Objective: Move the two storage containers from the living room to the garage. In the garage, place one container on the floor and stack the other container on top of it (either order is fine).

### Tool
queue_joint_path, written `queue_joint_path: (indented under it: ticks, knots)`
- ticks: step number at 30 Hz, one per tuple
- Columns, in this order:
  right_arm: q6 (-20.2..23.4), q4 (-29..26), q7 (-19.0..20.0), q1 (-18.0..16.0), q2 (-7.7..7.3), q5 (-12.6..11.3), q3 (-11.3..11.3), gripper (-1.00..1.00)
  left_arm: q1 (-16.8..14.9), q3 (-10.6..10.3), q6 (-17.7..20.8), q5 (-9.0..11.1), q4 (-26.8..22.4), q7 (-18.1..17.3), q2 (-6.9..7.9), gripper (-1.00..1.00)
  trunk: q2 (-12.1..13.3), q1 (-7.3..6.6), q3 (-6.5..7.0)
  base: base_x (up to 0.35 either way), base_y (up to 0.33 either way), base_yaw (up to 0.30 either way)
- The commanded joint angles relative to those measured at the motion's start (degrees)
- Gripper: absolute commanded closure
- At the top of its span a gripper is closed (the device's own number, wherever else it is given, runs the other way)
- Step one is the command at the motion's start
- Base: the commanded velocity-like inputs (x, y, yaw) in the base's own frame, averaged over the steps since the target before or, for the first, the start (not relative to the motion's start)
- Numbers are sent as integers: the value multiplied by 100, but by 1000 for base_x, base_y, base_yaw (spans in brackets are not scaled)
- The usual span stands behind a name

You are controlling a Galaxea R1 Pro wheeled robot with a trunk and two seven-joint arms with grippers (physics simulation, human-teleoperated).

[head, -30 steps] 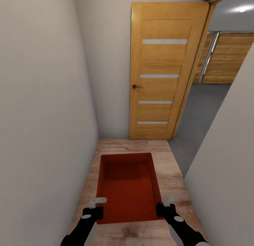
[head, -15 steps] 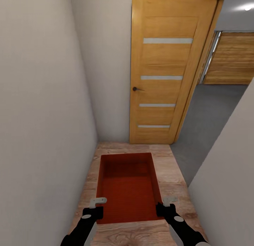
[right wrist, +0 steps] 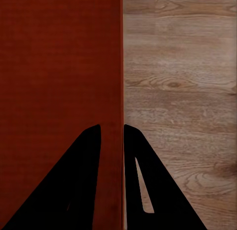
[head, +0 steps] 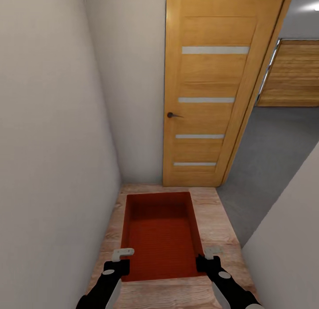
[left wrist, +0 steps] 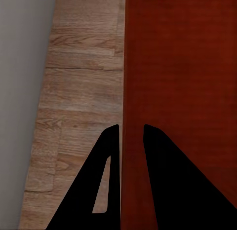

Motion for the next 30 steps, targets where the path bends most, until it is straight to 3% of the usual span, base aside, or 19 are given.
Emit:
queue_joint_path:
  ticks: [1,7,17,30]
  knots:
    - [-22,25,-5,-5,-42,-87,89,100,-4,17,41,-126,-54,16,-7,100,-12,6,-12,325,0,0]
    - [-22,23,-5,-5,-42,-87,90,100,-5,17,41,-126,-54,16,-7,100,-12,6,-12,311,0,0]
    - [-22,26,-5,-5,-42,-87,92,100,-6,13,43,-125,-54,16,-7,100,-12,6,-12,77,0,0]
    - [-22,25,-4,-5,-42,-87,92,100,-7,11,50,-126,-54,16,-7,100,-12,6,-12,306,0,0]
